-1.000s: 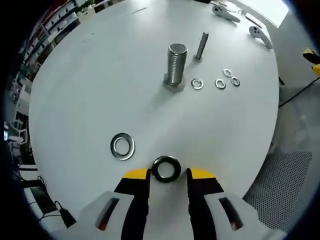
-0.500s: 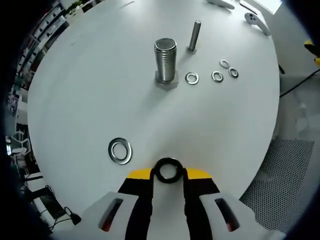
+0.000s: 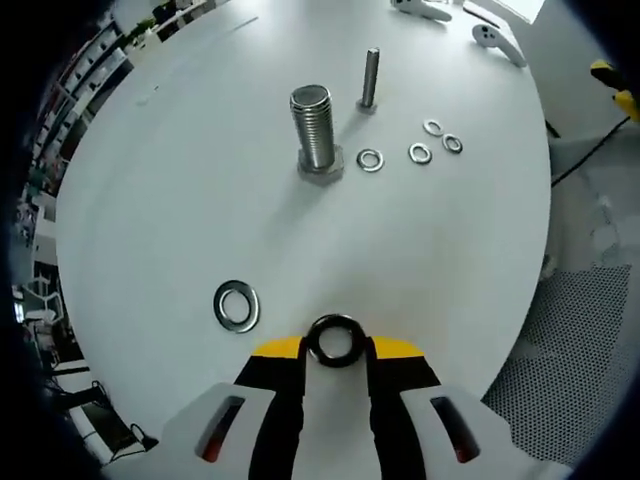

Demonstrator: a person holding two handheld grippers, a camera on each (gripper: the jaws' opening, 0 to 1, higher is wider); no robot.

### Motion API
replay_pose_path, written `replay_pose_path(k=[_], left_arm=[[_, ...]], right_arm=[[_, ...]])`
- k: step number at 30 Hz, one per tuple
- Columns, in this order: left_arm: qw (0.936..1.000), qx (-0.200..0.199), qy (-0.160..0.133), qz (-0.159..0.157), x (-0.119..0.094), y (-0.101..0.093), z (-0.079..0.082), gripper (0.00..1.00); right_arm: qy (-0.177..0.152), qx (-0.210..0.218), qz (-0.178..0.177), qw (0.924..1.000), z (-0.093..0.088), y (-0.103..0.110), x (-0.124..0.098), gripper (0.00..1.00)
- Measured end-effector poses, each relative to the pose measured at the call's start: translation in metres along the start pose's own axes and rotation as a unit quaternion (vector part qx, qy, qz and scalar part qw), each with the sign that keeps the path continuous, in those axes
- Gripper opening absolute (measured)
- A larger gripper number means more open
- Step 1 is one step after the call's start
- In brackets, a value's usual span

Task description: Place the washer onto the threaded stud by aligning its center hole with the stud, sliding it down to the base, and recovering from edge contact or off-axis alignment until the washer reaches the visible bottom stop.

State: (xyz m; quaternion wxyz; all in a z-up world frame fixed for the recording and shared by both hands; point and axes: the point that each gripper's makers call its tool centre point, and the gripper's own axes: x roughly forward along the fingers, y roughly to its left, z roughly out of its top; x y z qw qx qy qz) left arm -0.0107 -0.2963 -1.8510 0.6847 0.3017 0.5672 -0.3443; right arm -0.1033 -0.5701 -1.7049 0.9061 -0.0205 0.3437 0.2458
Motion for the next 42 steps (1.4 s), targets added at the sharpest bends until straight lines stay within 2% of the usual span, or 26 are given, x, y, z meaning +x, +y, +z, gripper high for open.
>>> replay_pose_path(k=[11,12,13,15,16,18,22,29,34,42], left_arm=[[0.9995,-0.026,0.018,0.005,0.0,0.0,0.001,0.2],[0.9992,-0.038,0.014,0.006,0.0,0.001,0.001,0.2],[0.9976,-0.069,0.0,0.007,0.0,0.002,0.003,0.2],[0.9916,-0.125,-0.034,0.013,0.0,0.004,0.005,0.2],[0.9872,-0.147,-0.06,0.015,-0.001,0.005,0.005,0.2],[0.991,-0.111,-0.072,0.021,-0.002,0.003,0.003,0.2],[0.996,-0.074,-0.05,0.01,-0.001,-0.003,0.002,0.2],[0.9949,-0.091,-0.044,-0.001,0.0,0.001,0.002,0.19],[0.9972,-0.067,-0.032,-0.009,-0.002,-0.007,0.003,0.19],[0.9982,-0.041,-0.043,-0.01,-0.009,-0.009,0.017,0.19]], right_arm=[[0.002,0.002,-0.004,1.0,-0.001,-0.002,0.0,0.25],[0.002,0.001,-0.004,1.0,-0.001,-0.002,0.0,0.25],[0.002,0.001,-0.004,1.0,-0.001,-0.002,0.0,0.25],[0.0,0.002,-0.005,1.0,-0.001,-0.002,-0.001,0.25],[-0.001,0.003,-0.006,1.0,-0.001,-0.003,-0.001,0.25],[-0.002,0.004,-0.006,1.0,0.0,-0.003,-0.001,0.25],[0.001,0.002,-0.005,1.0,-0.001,-0.002,-0.001,0.25],[0.002,0.002,-0.006,1.0,-0.002,-0.002,-0.001,0.25],[0.002,0.001,-0.005,1.0,-0.002,-0.002,-0.001,0.25],[-0.001,0.002,-0.004,1.0,0.0,-0.002,-0.001,0.25]])
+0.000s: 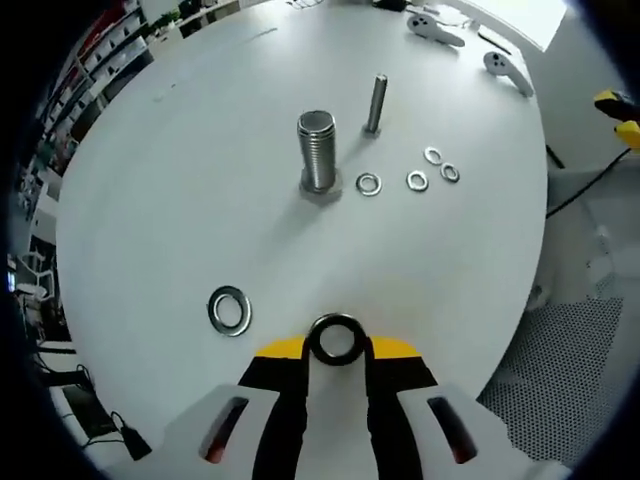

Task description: Place the washer onto the threaded stud by aligning its center hole with the stud, sliding it down to the base, and recovering from edge contact or off-axis alignment until the washer reaches the visible bottom stop.

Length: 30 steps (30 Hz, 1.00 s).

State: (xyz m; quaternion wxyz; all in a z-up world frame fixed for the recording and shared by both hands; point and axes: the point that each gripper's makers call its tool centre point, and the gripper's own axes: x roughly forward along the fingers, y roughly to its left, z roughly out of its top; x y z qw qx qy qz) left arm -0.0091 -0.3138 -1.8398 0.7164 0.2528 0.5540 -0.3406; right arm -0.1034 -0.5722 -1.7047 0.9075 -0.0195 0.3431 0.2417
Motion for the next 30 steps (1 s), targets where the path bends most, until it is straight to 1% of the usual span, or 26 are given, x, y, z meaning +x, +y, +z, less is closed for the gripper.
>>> replay_pose_path(k=[1,3,4,6,8,12,15,19,23,27,30], left_arm=[[1.0,0.007,-0.005,-0.001,-0.003,-0.001,0.006,0.19],[0.9997,0.023,-0.009,0.001,-0.006,0.0,0.012,0.19],[0.9994,0.034,-0.011,0.002,-0.009,0.0,0.017,0.19],[0.9988,0.045,-0.018,0.004,-0.016,0.0,0.026,0.19],[0.9985,0.049,-0.023,0.005,-0.019,0.001,0.033,0.19],[0.9973,0.062,-0.04,0.009,-0.029,0.004,0.051,0.19],[0.9964,0.064,-0.053,0.011,-0.036,0.007,0.065,0.19],[0.9954,0.07,-0.064,0.014,-0.041,0.012,0.08,0.19],[0.9952,0.07,-0.067,0.011,-0.042,0.013,0.091,0.19],[0.9945,0.077,-0.07,0.008,-0.045,0.009,0.097,0.19],[0.9943,0.08,-0.07,0.007,-0.043,0.011,0.099,0.19]], right_arm=[[0.0,0.0,0.0,1.0,0.0,0.0,0.0,0.25],[0.0,0.0,0.0,1.0,0.0,0.0,0.0,0.25],[0.001,-0.001,0.001,1.0,0.0,0.0,0.0,0.25],[0.001,-0.002,0.001,1.0,0.0,0.0,0.0,0.25],[0.0,-0.001,0.001,1.0,0.0,0.0,0.0,0.25],[0.0,-0.001,0.001,1.0,0.0,0.0,0.0,0.25],[0.0,-0.002,0.002,1.0,0.0,0.001,0.0,0.25],[-0.001,-0.001,0.001,1.0,0.0,0.001,0.0,0.25],[0.0,-0.002,0.001,1.0,0.0,0.001,0.0,0.25],[0.0,-0.002,0.001,1.0,0.0,0.0,0.0,0.25],[0.0,-0.001,0.001,1.0,0.0,0.0,0.001,0.25]])
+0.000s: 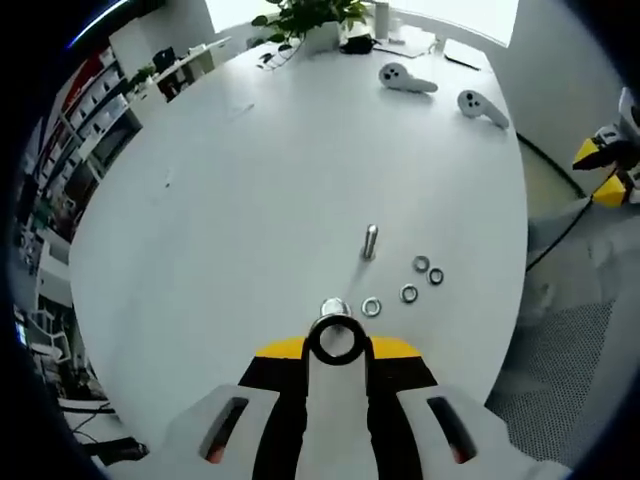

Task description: Place the washer onto the threaded stud by aligning its center hole with the stud, sliding it down to the base, and recovering from edge contact or off-axis alignment until the washer reaches the visible bottom stop.

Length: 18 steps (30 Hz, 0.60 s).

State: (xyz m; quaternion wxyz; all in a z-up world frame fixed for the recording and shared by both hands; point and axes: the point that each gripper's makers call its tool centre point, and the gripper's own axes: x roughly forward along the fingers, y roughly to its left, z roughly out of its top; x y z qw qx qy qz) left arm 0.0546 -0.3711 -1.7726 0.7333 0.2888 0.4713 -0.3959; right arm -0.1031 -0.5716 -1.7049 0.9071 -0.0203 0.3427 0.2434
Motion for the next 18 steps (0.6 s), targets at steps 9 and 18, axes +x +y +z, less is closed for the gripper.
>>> replay_pose_path(k=[9,18], left_arm=[[0.9996,0.023,0.019,-0.004,0.01,0.004,0.01,0.19],[0.9986,0.036,0.037,-0.012,0.021,-0.001,0.011,0.19]], right_arm=[[0.002,0.0,0.0,1.0,-0.001,0.0,0.0,0.25],[0.003,0.001,-0.001,1.0,-0.001,0.0,0.0,0.25]])
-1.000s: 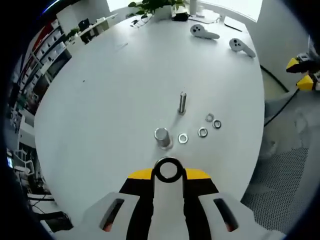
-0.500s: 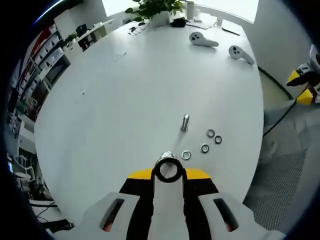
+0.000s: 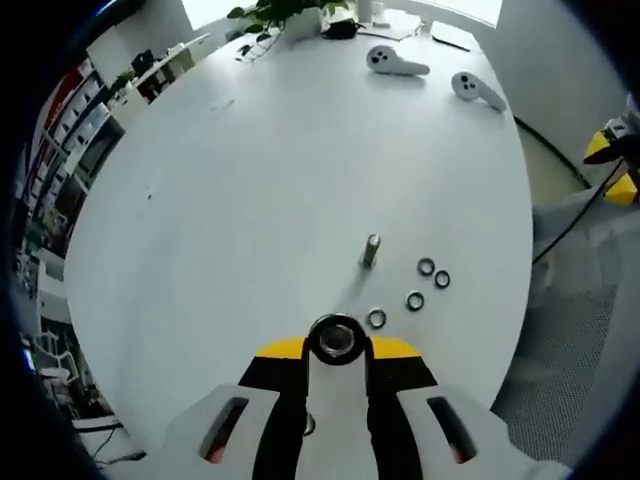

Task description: Place the washer onto the threaded stud by aligning its center hole with the stud, sliding it down to the base, and recovering from edge contact or off-axis alignment until the washer reaches the visible bottom stop.

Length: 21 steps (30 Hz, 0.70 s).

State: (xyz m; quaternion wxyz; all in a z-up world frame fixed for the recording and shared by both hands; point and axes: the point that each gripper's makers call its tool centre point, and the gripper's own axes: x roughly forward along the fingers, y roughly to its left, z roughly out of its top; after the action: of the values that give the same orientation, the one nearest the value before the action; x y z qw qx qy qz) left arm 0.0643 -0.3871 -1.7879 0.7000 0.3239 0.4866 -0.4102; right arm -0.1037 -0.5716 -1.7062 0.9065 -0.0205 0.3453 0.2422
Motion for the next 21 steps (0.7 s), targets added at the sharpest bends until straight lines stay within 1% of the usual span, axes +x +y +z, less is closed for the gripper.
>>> replay_pose_path(k=[7,11,13,15,17,21], left_arm=[[0.9998,0.012,0.015,-0.003,0.009,0.0,-0.003,0.19],[0.9996,0.013,0.025,-0.006,0.02,0.001,-0.005,0.19],[0.9994,0.019,0.029,-0.008,0.022,-0.005,-0.007,0.19],[0.9992,0.02,0.033,-0.008,0.026,-0.004,-0.009,0.19],[0.9992,0.016,0.036,-0.01,0.026,-0.012,-0.01,0.19],[0.9988,0.028,0.041,-0.005,0.034,-0.015,-0.014,0.19]], right_arm=[[0.002,0.0,0.0,1.0,-0.001,0.0,0.0,0.25],[0.002,0.0,-0.001,1.0,-0.001,-0.001,0.0,0.25],[0.001,0.002,-0.002,1.0,-0.001,-0.001,0.0,0.25],[0.002,0.001,-0.002,1.0,-0.001,-0.001,0.0,0.25],[0.002,0.002,-0.003,1.0,-0.001,-0.002,0.0,0.25],[0.004,0.003,-0.004,1.0,-0.001,-0.002,0.0,0.25]])
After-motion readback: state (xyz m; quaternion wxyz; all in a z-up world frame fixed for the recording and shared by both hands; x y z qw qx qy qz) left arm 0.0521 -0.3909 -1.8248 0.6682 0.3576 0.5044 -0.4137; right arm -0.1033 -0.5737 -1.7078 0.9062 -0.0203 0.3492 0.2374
